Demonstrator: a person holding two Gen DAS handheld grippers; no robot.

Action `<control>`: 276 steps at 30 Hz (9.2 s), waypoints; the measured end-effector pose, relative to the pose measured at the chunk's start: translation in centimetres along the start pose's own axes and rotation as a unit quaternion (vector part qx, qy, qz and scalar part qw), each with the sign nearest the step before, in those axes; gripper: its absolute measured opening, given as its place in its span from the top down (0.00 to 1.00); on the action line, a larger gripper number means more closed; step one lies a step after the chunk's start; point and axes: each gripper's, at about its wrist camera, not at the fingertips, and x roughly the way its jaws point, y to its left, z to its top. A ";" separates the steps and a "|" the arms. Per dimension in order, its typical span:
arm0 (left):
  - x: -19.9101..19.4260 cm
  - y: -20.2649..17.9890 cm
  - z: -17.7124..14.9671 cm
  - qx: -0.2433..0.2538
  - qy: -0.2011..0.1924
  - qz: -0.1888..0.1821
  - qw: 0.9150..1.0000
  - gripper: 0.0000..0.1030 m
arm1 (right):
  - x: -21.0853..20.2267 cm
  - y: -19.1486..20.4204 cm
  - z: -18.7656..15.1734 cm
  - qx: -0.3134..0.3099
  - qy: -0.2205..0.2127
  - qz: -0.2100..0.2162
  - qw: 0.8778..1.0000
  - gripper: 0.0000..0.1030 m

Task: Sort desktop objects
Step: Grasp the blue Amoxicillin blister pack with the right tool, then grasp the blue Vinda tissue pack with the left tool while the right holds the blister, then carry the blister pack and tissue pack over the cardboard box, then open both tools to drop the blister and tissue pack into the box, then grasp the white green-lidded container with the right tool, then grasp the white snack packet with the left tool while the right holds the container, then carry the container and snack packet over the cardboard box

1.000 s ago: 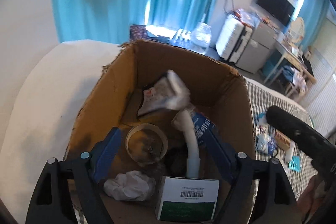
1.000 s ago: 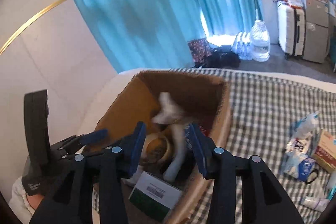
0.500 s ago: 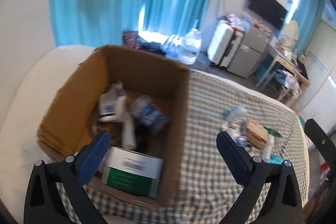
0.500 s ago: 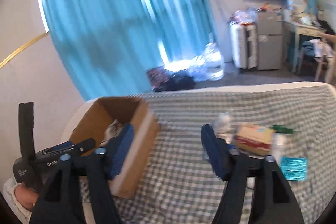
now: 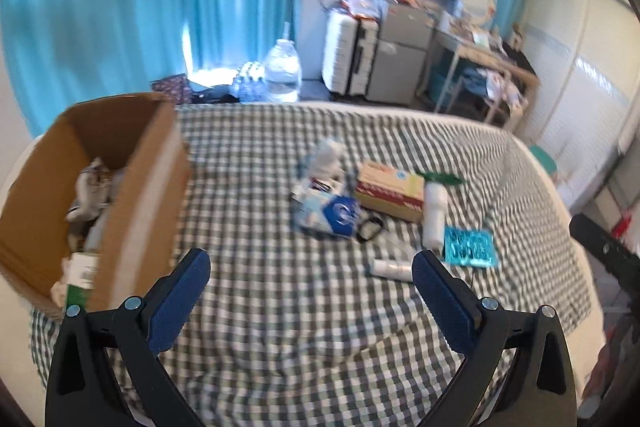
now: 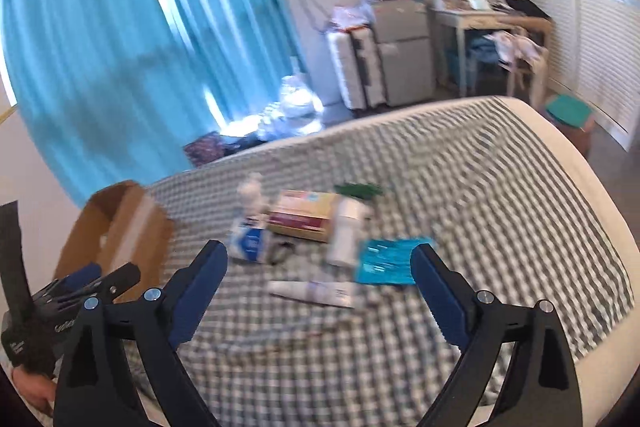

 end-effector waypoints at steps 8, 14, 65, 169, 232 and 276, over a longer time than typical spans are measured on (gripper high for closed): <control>6.1 -2.8 -0.4 0.028 0.041 0.005 0.999 0.00 | 3.1 -4.9 -2.2 0.038 0.019 -0.027 0.999 0.09; 11.7 -2.7 0.3 0.027 0.073 0.012 0.997 0.00 | 7.7 -6.7 -3.4 0.030 0.049 -0.042 0.997 0.09; 13.9 1.3 1.0 -0.010 0.079 -0.030 0.996 0.25 | 15.3 -7.7 -3.9 0.043 0.112 -0.072 0.990 0.05; -6.8 5.8 2.2 -0.102 -0.064 0.026 0.992 0.00 | -6.9 9.1 2.8 -0.056 -0.110 0.021 0.992 0.00; 15.0 4.5 1.4 0.032 0.110 -0.027 0.993 0.56 | 13.6 -3.7 -2.4 0.039 0.105 0.012 0.994 0.58; -9.1 23.7 4.8 -0.083 -0.055 0.015 0.995 0.55 | 3.1 28.3 -1.1 -0.180 0.037 0.179 0.966 0.58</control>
